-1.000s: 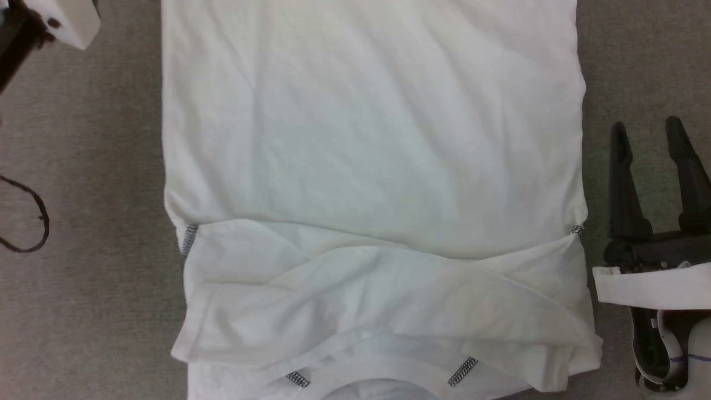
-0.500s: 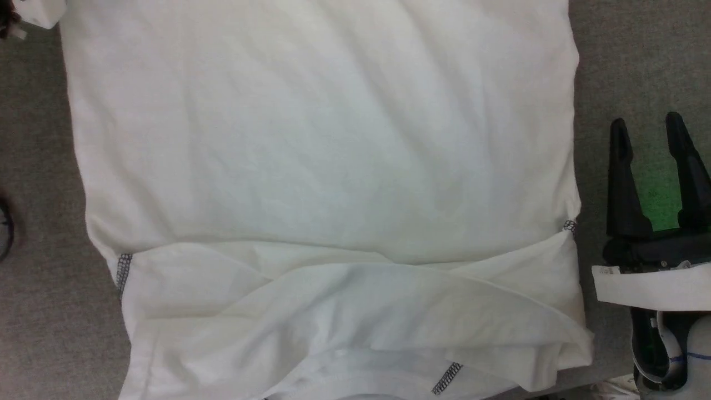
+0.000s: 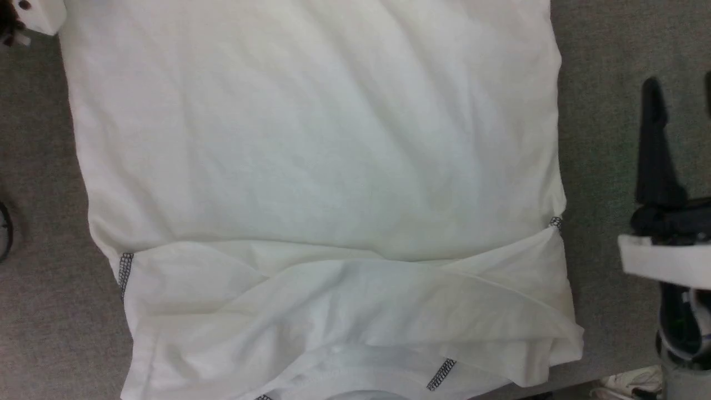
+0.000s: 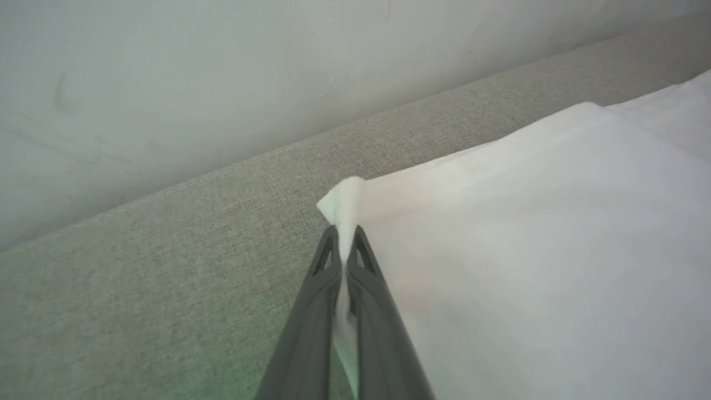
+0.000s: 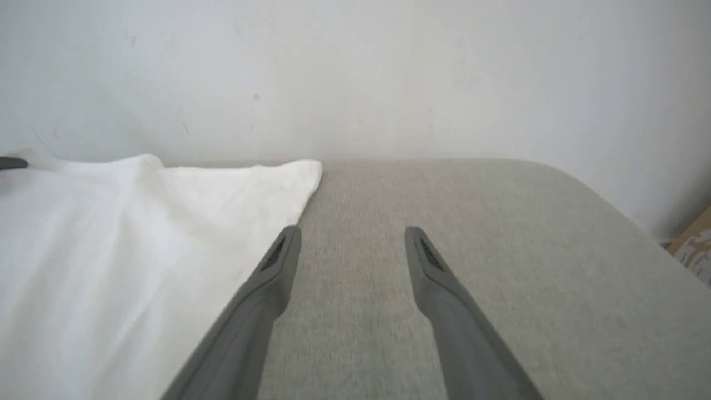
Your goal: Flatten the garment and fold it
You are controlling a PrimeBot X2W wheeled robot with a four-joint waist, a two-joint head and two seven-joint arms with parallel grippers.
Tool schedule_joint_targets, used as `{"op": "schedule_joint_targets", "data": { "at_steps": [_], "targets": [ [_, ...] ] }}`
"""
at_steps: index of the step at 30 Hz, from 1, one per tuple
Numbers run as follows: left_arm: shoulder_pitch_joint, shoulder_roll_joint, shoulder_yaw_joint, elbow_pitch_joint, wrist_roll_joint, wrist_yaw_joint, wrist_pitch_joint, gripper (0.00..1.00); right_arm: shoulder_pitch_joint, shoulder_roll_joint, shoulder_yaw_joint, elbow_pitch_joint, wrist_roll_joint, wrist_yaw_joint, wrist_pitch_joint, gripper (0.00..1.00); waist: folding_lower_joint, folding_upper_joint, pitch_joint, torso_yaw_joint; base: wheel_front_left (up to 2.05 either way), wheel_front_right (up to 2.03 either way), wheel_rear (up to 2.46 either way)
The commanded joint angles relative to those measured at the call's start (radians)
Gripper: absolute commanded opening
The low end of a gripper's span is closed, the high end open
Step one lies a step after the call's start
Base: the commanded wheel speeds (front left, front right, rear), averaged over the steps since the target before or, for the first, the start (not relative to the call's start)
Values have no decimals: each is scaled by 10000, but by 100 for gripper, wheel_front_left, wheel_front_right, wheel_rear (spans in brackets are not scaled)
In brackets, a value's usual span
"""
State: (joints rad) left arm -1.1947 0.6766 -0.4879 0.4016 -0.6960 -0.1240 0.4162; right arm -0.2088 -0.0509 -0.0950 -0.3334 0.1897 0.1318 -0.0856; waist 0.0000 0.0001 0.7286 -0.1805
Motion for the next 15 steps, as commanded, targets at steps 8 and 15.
{"op": "schedule_joint_targets", "data": {
  "at_steps": [8,15],
  "targets": [
    [374,-375,-214,162,-207,-66,-575,0,-3678,-514,19,-1849,-270,-11,3354,100,0,-1,-702,329,0,0,0],
    [31,-852,-300,-10,-288,-56,-788,0,-7335,-585,-453,549,180,-11,5868,100,0,-1,-212,855,0,0,0]
  ]
}}
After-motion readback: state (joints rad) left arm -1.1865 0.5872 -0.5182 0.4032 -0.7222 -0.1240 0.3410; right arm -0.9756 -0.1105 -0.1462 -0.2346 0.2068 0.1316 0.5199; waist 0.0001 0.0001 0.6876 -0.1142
